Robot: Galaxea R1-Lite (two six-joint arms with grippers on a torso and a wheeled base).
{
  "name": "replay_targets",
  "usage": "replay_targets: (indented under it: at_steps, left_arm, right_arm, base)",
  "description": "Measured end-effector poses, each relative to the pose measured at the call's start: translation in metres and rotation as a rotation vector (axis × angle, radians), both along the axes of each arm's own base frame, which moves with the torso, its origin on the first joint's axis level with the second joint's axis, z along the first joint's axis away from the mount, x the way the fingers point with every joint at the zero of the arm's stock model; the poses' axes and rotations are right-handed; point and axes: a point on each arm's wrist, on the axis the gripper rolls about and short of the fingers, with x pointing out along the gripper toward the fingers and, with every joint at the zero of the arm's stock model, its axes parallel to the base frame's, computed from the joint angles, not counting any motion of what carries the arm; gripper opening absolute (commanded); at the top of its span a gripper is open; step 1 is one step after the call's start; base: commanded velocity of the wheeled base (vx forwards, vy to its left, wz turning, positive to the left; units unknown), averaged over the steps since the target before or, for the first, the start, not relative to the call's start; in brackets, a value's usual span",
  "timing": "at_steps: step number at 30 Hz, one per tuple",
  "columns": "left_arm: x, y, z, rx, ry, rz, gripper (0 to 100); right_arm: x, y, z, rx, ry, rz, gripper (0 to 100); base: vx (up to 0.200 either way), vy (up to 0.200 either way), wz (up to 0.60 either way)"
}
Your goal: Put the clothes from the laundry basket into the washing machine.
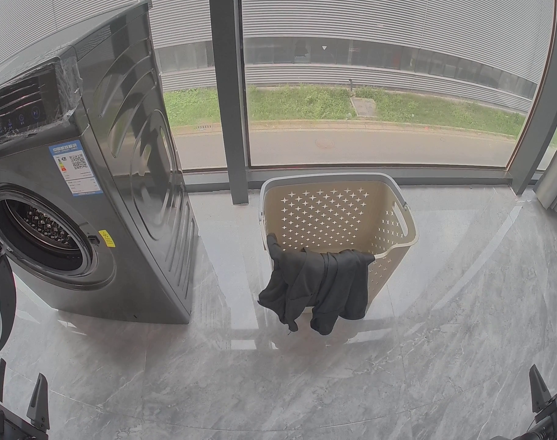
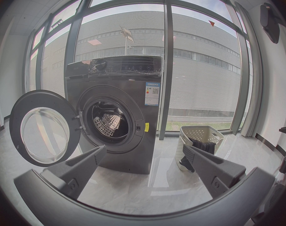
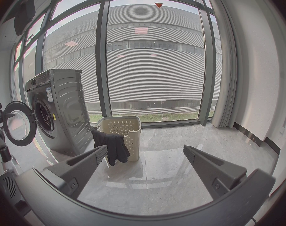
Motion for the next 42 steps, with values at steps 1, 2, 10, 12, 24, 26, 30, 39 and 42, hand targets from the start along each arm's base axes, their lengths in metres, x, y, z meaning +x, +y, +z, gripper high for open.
replay_targets:
  at_steps: [1,2,10,12,24,26,30,39,42]
  left_arm:
    - [0.0,0.0,0.0,0.0,0.0,0.0,100]
    - [0.0,0.0,0.0,0.0,0.0,0.0,100]
    - [0.0,0.0,0.0,0.0,0.0,0.0,100]
    - [0.0,0.0,0.0,0.001,0.0,0.0,100]
    - [0.0,0.0,0.0,-0.001,-0.001,0.0,100]
    - [0.0,0.0,0.0,-0.001,-0.001,0.0,100]
    - [0.0,0.0,0.0,-0.001,0.0,0.0,100]
    - [0.0,0.0,0.0,-0.002,-0.001,0.0,100]
    - [0.0,0.0,0.0,-0.001,-0.001,0.0,100]
  right_arm:
    - [0.0,0.0,0.0,0.0,0.0,0.0,100]
    - [0.0,0.0,0.0,0.0,0.0,0.0,100]
    - [0.0,0.0,0.0,0.0,0.0,0.001,100]
    - [0.0,0.0,0.0,0.001,0.0,0.001,100]
    - [-0.003,0.0,0.012,0.003,-0.062,0.009,100]
    - [-0.006,0.001,0.025,0.004,-0.097,0.034,100]
    - [-0.01,0.001,0.058,0.025,-0.126,0.119,100]
    - [0.041,0.006,0.088,0.088,0.074,0.302,100]
    - [0.065,0.011,0.086,0.098,0.156,0.36,100]
  base:
    - [0.2,0.0,0.0]
    - [0.2,0.0,0.0]
    - [0.2,0.0,0.0]
    - [0.2,0.0,0.0]
    - [0.083,0.0,0.0]
    - [0.0,0.0,0.0]
    - [0.0,0.0,0.0]
    - [0.0,0.0,0.0]
    - [0.0,0.0,0.0]
